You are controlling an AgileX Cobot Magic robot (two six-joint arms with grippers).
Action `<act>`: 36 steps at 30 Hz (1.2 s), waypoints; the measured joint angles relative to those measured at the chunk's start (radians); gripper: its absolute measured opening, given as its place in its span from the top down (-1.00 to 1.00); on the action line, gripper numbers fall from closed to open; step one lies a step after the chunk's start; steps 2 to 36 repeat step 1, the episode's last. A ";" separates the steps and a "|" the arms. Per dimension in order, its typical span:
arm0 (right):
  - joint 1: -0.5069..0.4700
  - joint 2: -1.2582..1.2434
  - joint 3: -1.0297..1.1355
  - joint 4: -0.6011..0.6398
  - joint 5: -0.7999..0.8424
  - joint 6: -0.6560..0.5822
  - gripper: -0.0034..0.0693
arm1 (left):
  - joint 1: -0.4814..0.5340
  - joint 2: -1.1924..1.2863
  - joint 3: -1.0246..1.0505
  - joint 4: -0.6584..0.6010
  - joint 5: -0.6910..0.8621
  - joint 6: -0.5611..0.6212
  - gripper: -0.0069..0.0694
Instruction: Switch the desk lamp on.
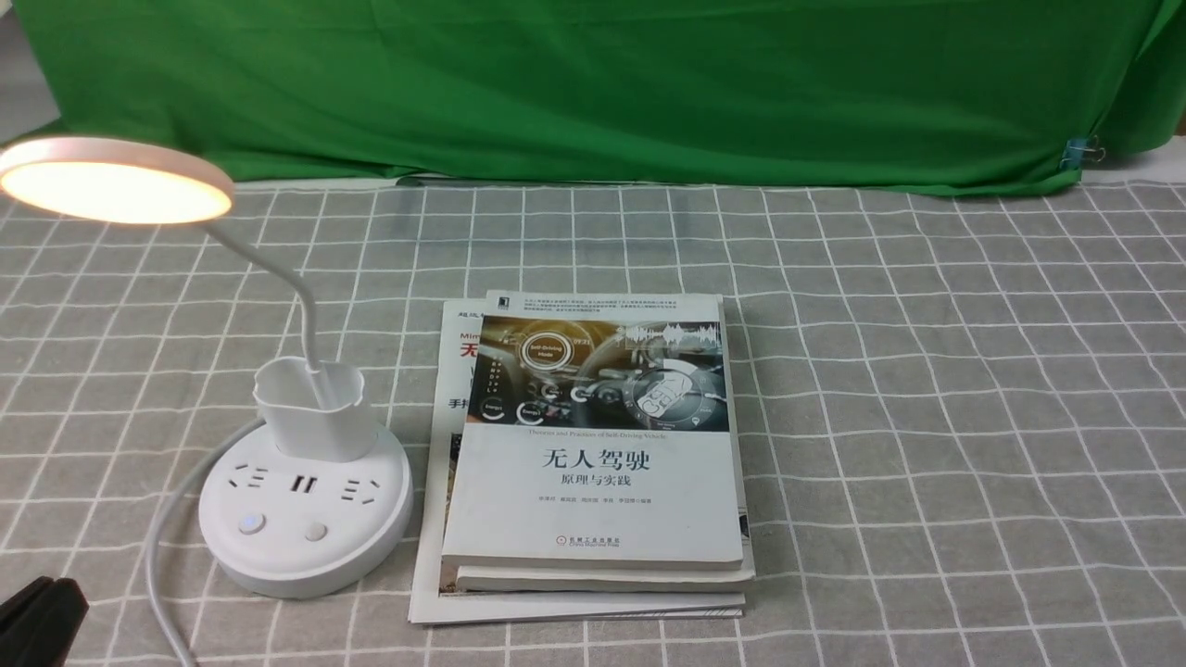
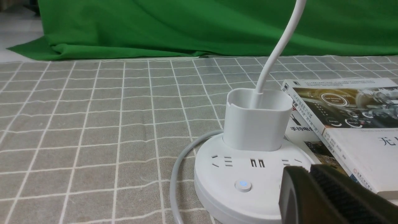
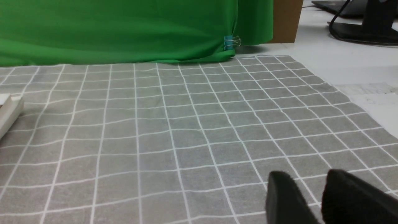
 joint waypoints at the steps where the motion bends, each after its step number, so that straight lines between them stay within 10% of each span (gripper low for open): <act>1: 0.000 0.000 0.000 0.000 0.000 0.000 0.23 | 0.000 0.000 0.000 0.000 0.000 0.000 0.77; 36: 0.000 0.000 0.000 0.000 0.000 0.000 0.23 | 0.000 0.000 0.000 0.000 0.000 0.000 0.77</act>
